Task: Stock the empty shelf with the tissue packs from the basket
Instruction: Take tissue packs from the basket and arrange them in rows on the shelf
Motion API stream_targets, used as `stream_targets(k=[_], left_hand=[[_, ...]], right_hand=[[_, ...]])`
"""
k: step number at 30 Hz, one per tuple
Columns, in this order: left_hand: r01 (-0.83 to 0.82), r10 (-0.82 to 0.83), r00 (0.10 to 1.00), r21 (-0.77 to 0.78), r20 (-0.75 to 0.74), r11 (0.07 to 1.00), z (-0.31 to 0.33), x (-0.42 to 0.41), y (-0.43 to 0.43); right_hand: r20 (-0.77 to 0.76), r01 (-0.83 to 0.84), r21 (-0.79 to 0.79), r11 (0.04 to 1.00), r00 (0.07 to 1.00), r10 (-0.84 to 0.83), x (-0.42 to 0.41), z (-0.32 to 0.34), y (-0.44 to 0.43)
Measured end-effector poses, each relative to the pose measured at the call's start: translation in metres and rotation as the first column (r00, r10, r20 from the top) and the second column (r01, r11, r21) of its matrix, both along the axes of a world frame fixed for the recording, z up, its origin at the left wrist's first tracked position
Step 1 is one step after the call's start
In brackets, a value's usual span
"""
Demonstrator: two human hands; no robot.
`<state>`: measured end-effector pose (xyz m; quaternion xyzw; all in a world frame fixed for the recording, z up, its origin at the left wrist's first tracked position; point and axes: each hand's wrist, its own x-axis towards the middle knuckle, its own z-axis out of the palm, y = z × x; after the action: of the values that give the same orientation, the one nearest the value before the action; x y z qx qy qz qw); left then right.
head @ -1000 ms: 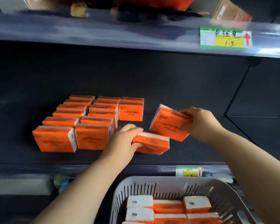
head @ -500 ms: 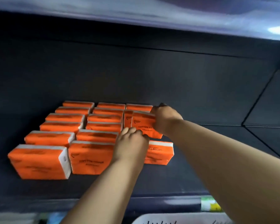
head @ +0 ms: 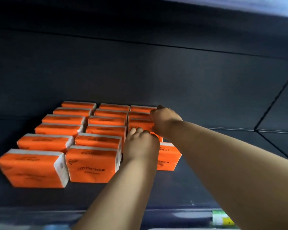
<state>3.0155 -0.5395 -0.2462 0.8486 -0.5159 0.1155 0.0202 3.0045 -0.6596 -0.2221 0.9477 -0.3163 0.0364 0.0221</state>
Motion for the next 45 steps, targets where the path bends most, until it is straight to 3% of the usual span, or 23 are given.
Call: stream_targets(k=[10,14,27,45], left_hand=[[0.000,-0.001,1.000,-0.037,-0.023,0.999,-0.003,0.004,0.000],[0.017,-0.018,1.000,-0.065,-0.021,0.998,-0.004,0.008,-0.001],[0.005,0.000,0.998,-0.077,0.066,0.997,-0.013,0.027,-0.001],[-0.114,0.117,0.983,-0.028,0.139,0.993,-0.018,0.041,-0.009]], right_hand=[[-0.041,0.061,0.085,0.995,0.997,-0.058,0.006,-0.008,0.002],[-0.072,0.012,0.021,1.000,0.997,-0.011,0.010,-0.009,0.004],[0.072,-0.016,0.043,0.999,0.997,0.013,-0.006,0.012,-0.012],[0.054,0.008,0.104,0.995,0.998,-0.014,-0.022,-0.001,-0.009]])
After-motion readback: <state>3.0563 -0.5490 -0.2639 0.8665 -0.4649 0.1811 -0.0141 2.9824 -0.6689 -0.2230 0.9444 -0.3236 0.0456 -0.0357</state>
